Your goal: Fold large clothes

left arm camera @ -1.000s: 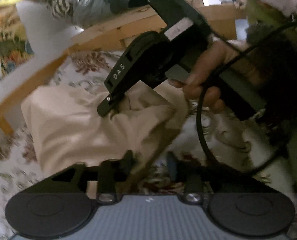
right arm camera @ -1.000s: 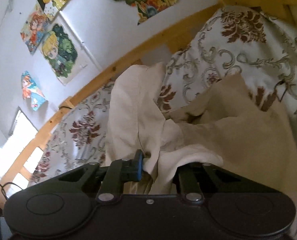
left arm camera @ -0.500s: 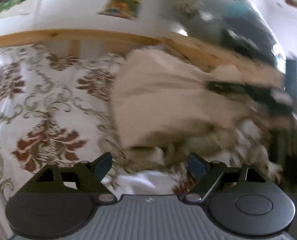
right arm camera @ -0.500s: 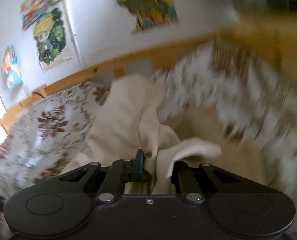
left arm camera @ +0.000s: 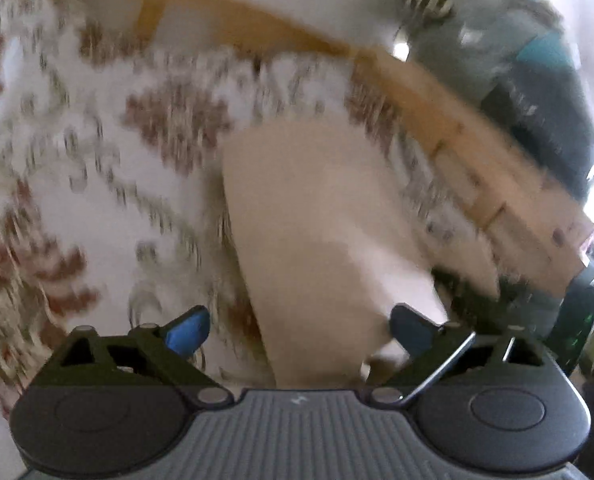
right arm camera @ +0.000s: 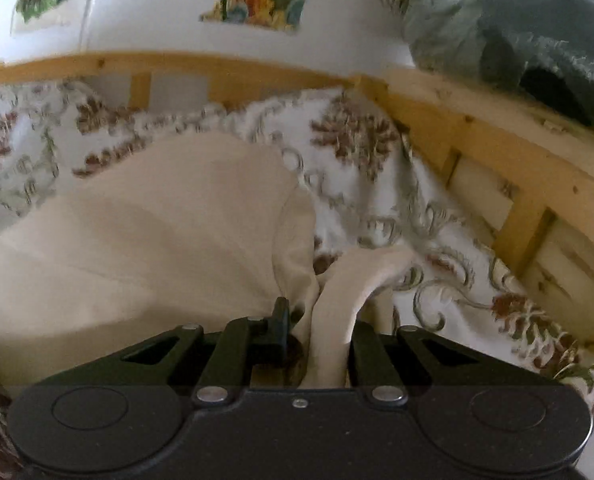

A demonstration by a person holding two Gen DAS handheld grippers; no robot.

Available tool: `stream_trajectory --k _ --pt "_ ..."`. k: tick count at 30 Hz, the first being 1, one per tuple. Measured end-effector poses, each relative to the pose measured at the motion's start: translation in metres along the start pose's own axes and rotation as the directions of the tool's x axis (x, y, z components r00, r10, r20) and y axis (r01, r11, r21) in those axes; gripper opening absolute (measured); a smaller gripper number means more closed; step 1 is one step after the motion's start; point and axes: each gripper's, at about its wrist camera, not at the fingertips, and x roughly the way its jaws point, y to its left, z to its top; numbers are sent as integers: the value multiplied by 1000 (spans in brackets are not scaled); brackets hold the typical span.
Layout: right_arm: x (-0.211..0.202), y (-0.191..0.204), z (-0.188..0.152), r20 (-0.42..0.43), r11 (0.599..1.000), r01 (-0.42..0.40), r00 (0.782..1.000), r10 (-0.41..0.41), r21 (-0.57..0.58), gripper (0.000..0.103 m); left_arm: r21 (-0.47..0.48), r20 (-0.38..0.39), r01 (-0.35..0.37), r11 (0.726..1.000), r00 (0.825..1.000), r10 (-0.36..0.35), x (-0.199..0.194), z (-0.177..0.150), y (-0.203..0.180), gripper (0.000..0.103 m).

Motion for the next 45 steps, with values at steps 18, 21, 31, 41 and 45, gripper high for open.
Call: stream_trajectory --k 18,21,31,41,45 --pt "-25 4 17 290 991 -1 956 -39 137 81 33 -18 -61 998 998 62 2 -8 4 103" --pt "6 22 12 152 995 -22 988 7 98 81 29 -35 -76 997 996 77 6 -8 1 103" --pt "34 23 -2 22 991 -27 999 25 131 85 52 -37 -125 991 991 127 12 -11 -9 103" --pt "35 22 -2 17 989 -30 999 28 144 87 53 -24 -133 990 991 134 10 -12 -10 103" --pt "35 22 -3 18 989 -32 999 29 147 88 31 -29 -123 992 992 124 10 -15 -7 103"
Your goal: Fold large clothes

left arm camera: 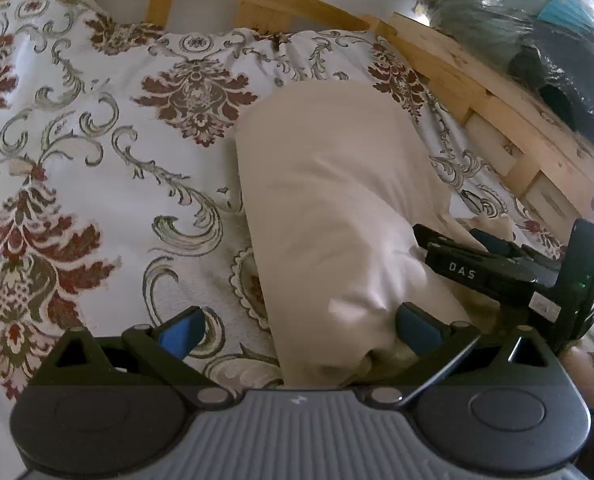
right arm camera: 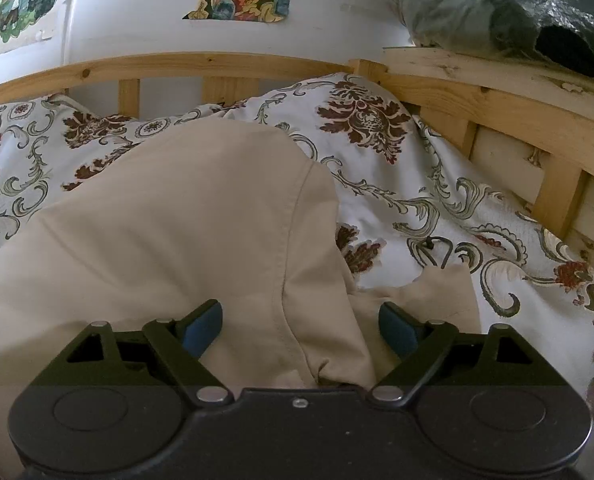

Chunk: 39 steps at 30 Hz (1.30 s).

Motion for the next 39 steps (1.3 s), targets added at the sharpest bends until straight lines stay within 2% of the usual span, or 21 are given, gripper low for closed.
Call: stream_trajectory --k 5,10,39 --pt "2 -6 -10 37 998 -16 999 14 53 89 -79 -19 20 997 1000 -21 1 -6 8 103" --pt "-2 -10 -12 29 997 -33 999 31 75 91 29 -3 -16 999 1000 16 -4 -5 1 103" --pt "3 -12 -13 11 994 -56 998 55 95 95 64 21 -46 997 999 45 -6 -8 -4 103"
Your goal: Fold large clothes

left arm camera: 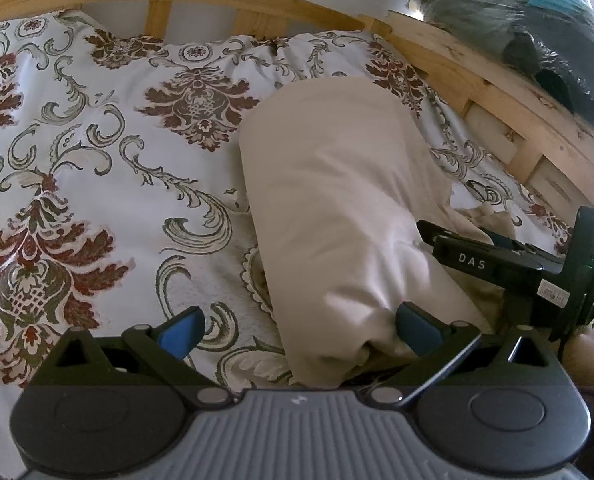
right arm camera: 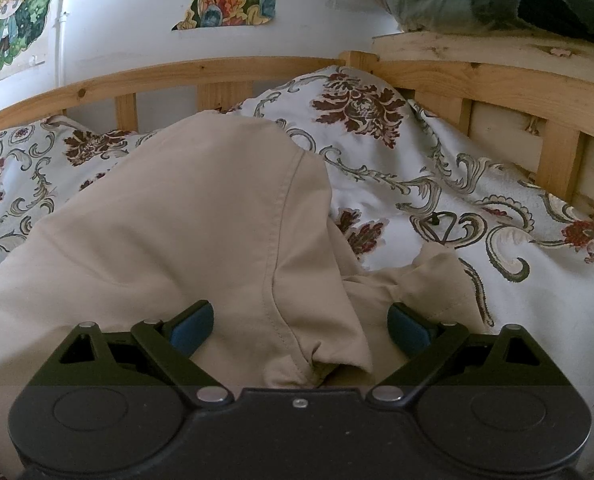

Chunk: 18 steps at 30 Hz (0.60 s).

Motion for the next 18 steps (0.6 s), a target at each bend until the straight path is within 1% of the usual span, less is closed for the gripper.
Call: stream_trajectory --k 14,18 --pt "0 -1 0 0 1000 -12 1000 12 9 98 2 -6 3 1000 1000 -3 2 0 2 103" --pt "0 -2 2 -8 999 -31 999 31 11 102 -4 -8 6 1000 1000 -6 3 0 2 103"
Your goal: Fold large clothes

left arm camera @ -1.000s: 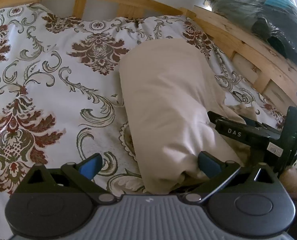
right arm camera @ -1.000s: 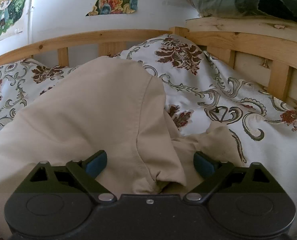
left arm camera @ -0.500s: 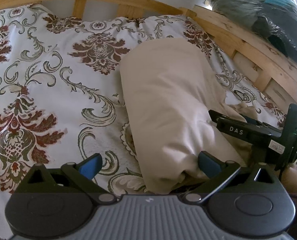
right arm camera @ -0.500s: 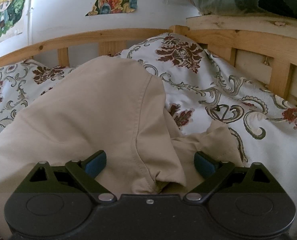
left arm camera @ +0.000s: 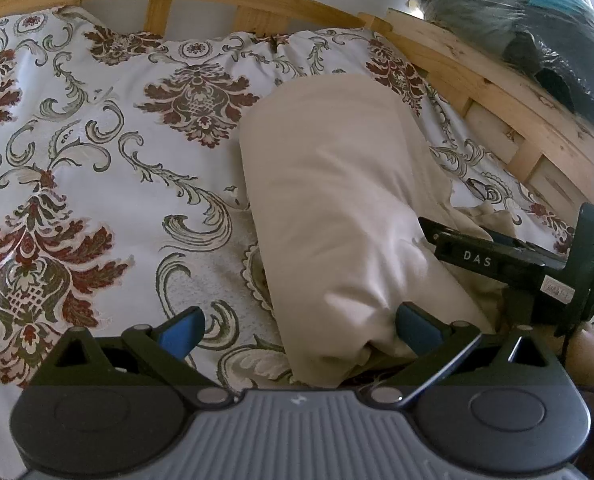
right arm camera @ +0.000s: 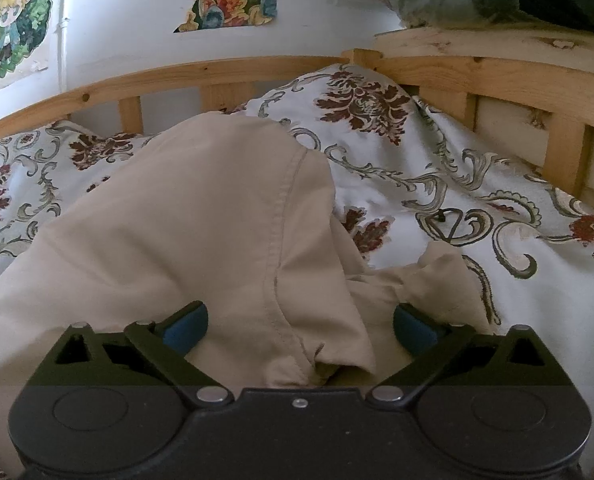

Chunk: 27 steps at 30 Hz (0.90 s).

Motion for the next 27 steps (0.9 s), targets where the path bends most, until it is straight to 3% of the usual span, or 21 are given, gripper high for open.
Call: stream_trajectory --k 15,20,24,27 --pt "1 0 0 -1 1000 -2 1000 2 -4 102 -8 -15 14 1000 1000 -15 2 2 3 103" --pt "-6 -6 9 -43 999 -39 998 41 36 102 4 -17 11 1000 1000 -11 3 2 4 103" --pt "-37 -23 19 48 993 -54 998 49 104 102 -4 -23 8 1000 1000 -8 5 4 3 103" --pt "-57 -34 20 58 993 7 998 -14 114 102 -17 -22 8 1000 1000 -8 6 3 4 103"
